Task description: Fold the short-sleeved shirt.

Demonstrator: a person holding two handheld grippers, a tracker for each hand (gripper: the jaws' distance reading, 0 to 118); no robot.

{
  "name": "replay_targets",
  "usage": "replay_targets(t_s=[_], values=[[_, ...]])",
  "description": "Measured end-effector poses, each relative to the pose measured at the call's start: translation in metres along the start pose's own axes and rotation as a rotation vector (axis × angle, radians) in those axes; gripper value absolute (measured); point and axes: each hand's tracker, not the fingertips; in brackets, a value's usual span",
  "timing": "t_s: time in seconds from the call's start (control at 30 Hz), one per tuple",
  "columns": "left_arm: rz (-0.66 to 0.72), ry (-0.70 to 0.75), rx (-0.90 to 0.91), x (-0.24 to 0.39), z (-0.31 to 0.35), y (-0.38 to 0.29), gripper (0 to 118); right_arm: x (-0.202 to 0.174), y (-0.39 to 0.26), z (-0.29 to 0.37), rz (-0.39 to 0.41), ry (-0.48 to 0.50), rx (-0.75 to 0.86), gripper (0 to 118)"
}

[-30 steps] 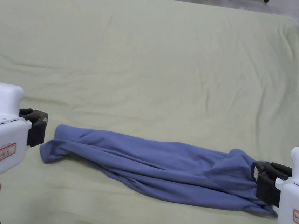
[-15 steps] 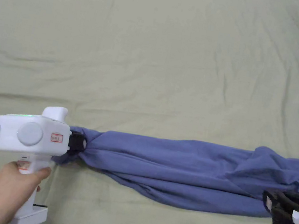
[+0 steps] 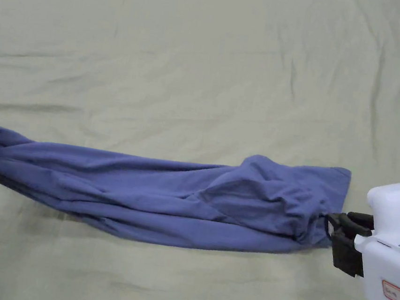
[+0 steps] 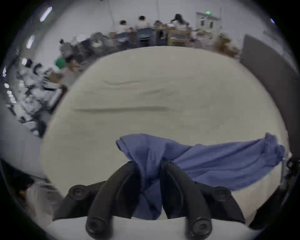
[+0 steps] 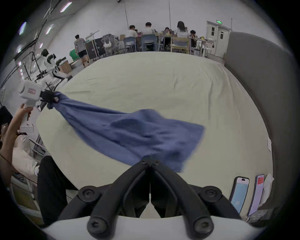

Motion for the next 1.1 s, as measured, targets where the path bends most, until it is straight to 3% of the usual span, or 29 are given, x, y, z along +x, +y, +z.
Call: replay_targets(t_s=[0.07,0.17,0.27,0.37,0.53,0.6,0.67,0.73,0.8,0.87,0.93,0.97,1.0,1.03,1.1], values=[[0.007,-0.037,0.023,0.016,0.014,0.002,19,0.001,0.002,0.0,-0.003,0.007,0.014,3],[-0.115,-0.053,0.024,0.079,0.029,0.0,19,0.004,0.006,0.001,-0.019,0.016,0.032,3],[-0.173,-0.208,0.017,0.15,0.025,-0.008,19,0.011,0.007,0.006,-0.04,0.019,0.049,3],[-0.208,-0.368,-0.085,0.213,-0.003,-0.02,20,0.018,0.005,0.012,-0.056,0.019,0.062,3],[-0.149,-0.438,-0.202,0.25,-0.056,-0.034,20,0.033,0.0,0.019,-0.092,0.001,0.069,3],[-0.023,-0.585,-0.234,0.234,-0.051,-0.032,37,0.035,-0.001,0.02,-0.098,-0.003,0.067,3],[0.151,-0.758,-0.259,0.201,-0.028,-0.024,69,0.037,-0.002,0.02,-0.105,0.001,0.064,3],[0.266,-0.878,-0.135,0.162,0.017,-0.017,73,0.038,-0.001,0.018,-0.123,0.015,0.067,3],[0.249,-0.792,0.007,0.131,0.047,-0.008,81,0.04,0.0,0.017,-0.138,0.034,0.07,3],[0.211,-0.591,0.088,0.12,0.062,-0.005,104,0.04,0.0,0.016,-0.142,0.041,0.073,3],[0.124,-0.476,0.084,0.121,0.045,-0.002,105,0.039,0.0,0.016,-0.13,0.033,0.066,3],[0.046,-0.482,0.036,0.128,0.033,-0.001,94,0.039,-0.001,0.017,-0.125,0.026,0.063,3],[-0.003,-0.476,-0.037,0.147,0.017,-0.002,57,0.039,-0.001,0.017,-0.124,0.02,0.059,3],[0.02,-0.466,-0.056,0.165,0.001,-0.008,0,0.04,-0.002,0.018,-0.124,0.015,0.056,3],[-0.063,-0.529,-0.148,0.205,-0.025,-0.019,0,0.043,-0.004,0.018,-0.129,0.0,0.051,3]])
